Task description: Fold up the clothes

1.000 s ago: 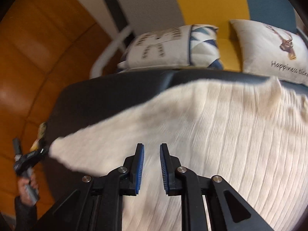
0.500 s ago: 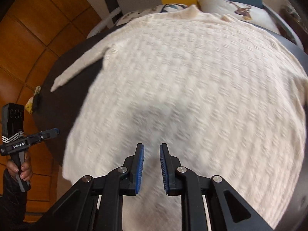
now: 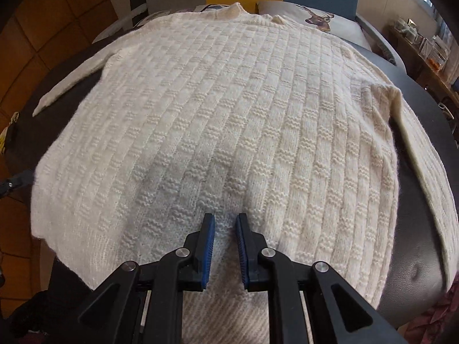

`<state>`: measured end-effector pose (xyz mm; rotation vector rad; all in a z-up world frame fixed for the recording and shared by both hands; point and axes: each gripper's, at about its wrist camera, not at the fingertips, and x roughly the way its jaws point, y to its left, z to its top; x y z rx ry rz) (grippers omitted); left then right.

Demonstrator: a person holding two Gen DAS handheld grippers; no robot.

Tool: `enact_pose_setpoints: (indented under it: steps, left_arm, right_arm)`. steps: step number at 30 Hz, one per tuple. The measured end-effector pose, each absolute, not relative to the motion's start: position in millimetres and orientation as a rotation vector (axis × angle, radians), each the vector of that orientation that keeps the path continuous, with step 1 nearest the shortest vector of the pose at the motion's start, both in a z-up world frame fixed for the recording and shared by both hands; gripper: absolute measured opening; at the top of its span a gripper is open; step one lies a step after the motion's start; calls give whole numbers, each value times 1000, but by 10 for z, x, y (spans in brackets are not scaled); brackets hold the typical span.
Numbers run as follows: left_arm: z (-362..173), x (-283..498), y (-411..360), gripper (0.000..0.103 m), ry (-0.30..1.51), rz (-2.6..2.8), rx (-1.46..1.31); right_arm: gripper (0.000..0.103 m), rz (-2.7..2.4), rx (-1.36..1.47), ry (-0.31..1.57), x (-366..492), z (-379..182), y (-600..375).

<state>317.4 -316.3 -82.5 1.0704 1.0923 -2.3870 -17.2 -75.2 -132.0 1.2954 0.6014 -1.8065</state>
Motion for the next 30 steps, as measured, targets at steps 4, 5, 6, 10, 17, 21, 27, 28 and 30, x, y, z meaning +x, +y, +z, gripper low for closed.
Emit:
enact_pose_setpoints:
  steps: [4,5,6,10,17,21,27,28,30]
  left_arm:
    - [-866,3127,-3179,0,968,-2329,1134]
    - [-957,3151,-3239,0,977,-2282,1175]
    - [-1048,3175,-3300,0,985,-2235,1214]
    - [-1022,3291,-3471,0,1060,-2176,1176]
    - [-421,2576,-3697,4,849,-2391,1049]
    - [-488,1984,-3810,6,763,-2417,1110]
    - [-996,1489,-3849,6,719,-2328,1267]
    - [-1046,1466,-3855,6,720,-2311,1277]
    - [-1089,1517,-3855,6,713,-2294,1279]
  right_arm:
    - [14,-1785,1315,543,-257,-1347,-689]
    - [14,-1777,1328,525,-283,-1335,-686]
    - [14,-1769,1339,508,-306,-1318,-687]
    - [16,-1694,1381,322,-416,-1192,-655]
    - [16,-1823,1281,279,-603,-920,-724]
    - [16,-1884,1314,283,-704,-1022,-597]
    - [16,-1932,1429,270,-898,-1222,-167]
    - [16,-1942,1450,279,-931,-1258,-117]
    - [16,-1938,1475,264,-970,-1327,-32]
